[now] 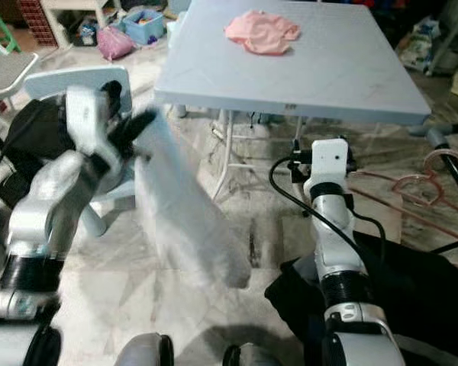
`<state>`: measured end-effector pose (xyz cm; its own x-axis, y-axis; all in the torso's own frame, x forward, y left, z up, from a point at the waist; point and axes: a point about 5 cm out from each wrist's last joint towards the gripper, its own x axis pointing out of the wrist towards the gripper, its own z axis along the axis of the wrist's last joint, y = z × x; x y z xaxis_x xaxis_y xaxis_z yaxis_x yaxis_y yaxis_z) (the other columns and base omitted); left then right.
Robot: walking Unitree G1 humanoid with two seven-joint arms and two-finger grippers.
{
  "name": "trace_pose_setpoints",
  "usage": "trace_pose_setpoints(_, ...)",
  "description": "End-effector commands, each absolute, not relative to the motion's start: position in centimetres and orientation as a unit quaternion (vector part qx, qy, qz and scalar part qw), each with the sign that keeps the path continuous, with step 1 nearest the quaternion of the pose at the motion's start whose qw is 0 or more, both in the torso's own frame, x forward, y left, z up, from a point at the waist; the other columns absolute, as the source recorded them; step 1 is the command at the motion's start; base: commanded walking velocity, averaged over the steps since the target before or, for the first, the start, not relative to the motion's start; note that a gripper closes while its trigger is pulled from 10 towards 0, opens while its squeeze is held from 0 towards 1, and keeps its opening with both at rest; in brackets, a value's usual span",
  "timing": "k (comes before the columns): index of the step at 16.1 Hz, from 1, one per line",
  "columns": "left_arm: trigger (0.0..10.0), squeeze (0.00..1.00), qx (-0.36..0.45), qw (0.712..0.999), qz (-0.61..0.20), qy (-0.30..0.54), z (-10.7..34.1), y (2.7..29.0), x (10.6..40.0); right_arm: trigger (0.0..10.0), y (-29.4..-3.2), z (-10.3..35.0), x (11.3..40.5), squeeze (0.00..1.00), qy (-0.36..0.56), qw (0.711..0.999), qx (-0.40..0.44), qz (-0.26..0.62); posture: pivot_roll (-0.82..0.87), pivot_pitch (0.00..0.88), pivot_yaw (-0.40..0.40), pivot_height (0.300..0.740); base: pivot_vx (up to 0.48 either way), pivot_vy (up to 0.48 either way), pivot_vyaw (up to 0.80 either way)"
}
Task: Hang hanger
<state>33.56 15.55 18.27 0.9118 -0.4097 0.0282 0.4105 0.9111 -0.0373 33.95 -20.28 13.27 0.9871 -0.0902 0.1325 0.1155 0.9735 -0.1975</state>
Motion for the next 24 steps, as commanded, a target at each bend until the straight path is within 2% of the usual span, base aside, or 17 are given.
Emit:
trace_pose_setpoints(1, 10.0, 0.0, -0.012, 0.982, -0.189, 0.002, 17.3, 16.4, 33.5, 10.0, -20.1, 13.8, 34.4, 0.0, -0.068, 0.991, -0.101, -0.048, 0.02, 0.063, -0.038, 0.74, 0.0, 0.0, 0.0)
trace_pose_setpoints(4, 10.0, 0.0, -0.036, 0.988, -0.147, 0.042, 14.1, 17.7, 33.0, 10.0, -19.2, 13.6, 34.5, 0.0, -0.061, 0.993, -0.09, -0.034, 0.01, 0.065, -0.052, 0.74, 0.0, 0.0, 0.0)
trace_pose_setpoints(11, 10.0, 0.0, -0.061, 0.986, -0.155, 0.012, 14.5, 17.3, 33.2, 10.0, -19.4, 13.5, 34.4, 0.0, -0.063, 0.994, -0.086, -0.03, 0.0, 0.054, -0.047, 0.74, 0.035, 0.0, 0.0)
trace_pose_setpoints(16, 10.0, 0.0, -0.073, 0.985, -0.153, 0.001, 15.1, 17.2, 33.4, 10.0, -19.4, 13.3, 34.5, 0.0, -0.057, 0.994, -0.082, -0.036, 0.01, 0.051, -0.043, 0.74, 0.104, 0.399, -0.4)
trace_pose_setpoints(24, 10.0, 0.0, -0.059, 0.987, -0.149, -0.002, 15.0, 17.2, 33.6, 10.0, -19.4, 13.2, 34.4, 0.0, -0.06, 0.994, -0.086, -0.032, 0.01, 0.043, -0.041, 0.74, 0.0, 0.446, 0.0)
